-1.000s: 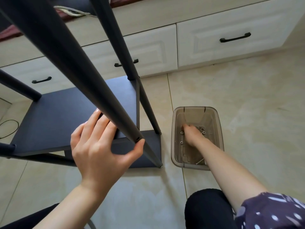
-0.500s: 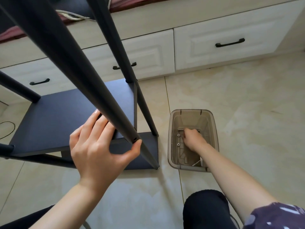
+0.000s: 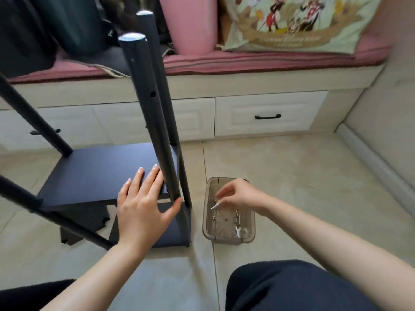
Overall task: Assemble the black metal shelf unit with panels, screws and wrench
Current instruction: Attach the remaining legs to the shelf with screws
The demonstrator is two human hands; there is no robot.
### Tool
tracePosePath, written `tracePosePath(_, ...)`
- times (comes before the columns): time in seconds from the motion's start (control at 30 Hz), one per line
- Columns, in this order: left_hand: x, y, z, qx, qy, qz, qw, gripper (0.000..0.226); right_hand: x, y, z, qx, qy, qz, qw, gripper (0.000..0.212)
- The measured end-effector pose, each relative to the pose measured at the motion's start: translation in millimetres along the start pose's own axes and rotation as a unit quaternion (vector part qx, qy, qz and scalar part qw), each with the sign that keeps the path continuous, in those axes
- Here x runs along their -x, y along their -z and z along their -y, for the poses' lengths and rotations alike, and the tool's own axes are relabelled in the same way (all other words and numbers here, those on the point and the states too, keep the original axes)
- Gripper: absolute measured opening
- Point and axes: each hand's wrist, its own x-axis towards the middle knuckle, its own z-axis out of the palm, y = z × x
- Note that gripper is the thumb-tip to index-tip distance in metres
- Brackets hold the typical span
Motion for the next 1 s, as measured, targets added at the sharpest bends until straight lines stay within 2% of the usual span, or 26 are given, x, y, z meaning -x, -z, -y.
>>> tracePosePath(0.13,6.5,7.2,-0.7,-0.013,0.001,0.044,0.999,0.071,43.5,16.9,47.3,-0.152,-0.026,0.058,0.986,0.019)
tracePosePath(0.27,11.2,13.6,-1.0,-0.005,-0.003,0.070,0.998,0.076,67.0,15.5,88.3,-0.180,-0.072,0.109,0.975,0.025)
tracePosePath(0.37,10.7,17.2,-4.2,0.008,0.011,0.101,0.995,0.078,79.6,-1.7,107.9,-0.218,-0.109,0.106,0.964,0.020)
tracePosePath(0.5,11.3,23.7,-4.3,0.039,0.021,0.130,0.990,0.077,90.8,-33.5,117.0,-0.245,-0.160,0.103,0.951,0.024)
tracePosePath(0.63,18.4,35.3,-8.9,0.130,0.042,0.073,0.988,0.054,91.5,-49.6,116.6,-0.215,-0.185,0.078,0.956,0.023)
tracePosePath(0.73,28.1,37.9,-7.4,0.209,0.063,-0.054,0.974,0.036,90.8,-48.9,114.4,-0.212,-0.185,0.071,0.957,0.026)
tracePosePath(0.83,36.8,41.5,-6.7,0.302,0.107,-0.123,0.939,0.021,91.1,-45.8,111.3,-0.223,-0.185,0.061,0.955,0.023)
tracePosePath(0.9,41.4,43.0,-8.5,0.376,0.220,-0.091,0.895,0.009,90.3,-44.0,110.5,-0.226,-0.191,0.049,0.954,0.019)
tracePosePath(0.93,41.8,42.4,-8.7,0.420,0.292,-0.053,0.857,0.009,89.6,-43.4,110.8,-0.222,-0.193,0.045,0.955,0.018)
tracePosePath(1.0,40.2,38.6,-6.4,0.507,0.414,0.014,0.756,0.013,88.0,-43.4,111.5,-0.203,-0.192,0.041,0.959,0.020)
